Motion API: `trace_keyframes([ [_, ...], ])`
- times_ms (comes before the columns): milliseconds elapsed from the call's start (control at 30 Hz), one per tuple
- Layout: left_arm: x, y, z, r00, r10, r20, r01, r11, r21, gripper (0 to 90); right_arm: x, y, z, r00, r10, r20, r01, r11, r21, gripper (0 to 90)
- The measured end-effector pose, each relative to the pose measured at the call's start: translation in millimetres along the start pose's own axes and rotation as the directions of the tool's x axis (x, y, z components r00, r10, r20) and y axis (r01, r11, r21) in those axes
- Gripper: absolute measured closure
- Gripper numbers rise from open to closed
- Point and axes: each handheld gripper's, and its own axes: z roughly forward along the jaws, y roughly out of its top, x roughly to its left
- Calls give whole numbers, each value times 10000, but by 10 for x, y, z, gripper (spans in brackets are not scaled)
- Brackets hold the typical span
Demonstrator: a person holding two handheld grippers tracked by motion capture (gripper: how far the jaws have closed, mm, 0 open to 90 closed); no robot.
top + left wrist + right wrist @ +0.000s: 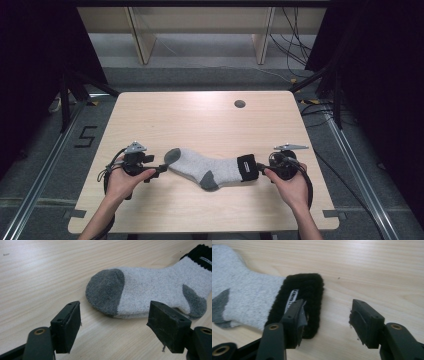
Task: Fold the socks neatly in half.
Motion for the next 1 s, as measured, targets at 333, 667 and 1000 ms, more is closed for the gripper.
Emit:
trace_keyframes([
  [333,-6,25,96,9991,-383,194,379,9991,199,273,103,57,188,9980,339,-537,-304,9974,655,484],
  [667,156,205,395,9944,-1053,15,1049,9920,707,295,72,87,335,9996,-256,-147,267,9963,819,514],
  [1000,259,201,637,9824,-1870,32,1851,9747,1252,334,105,110,389,9999,-42,-93,49,9964,844,531],
])
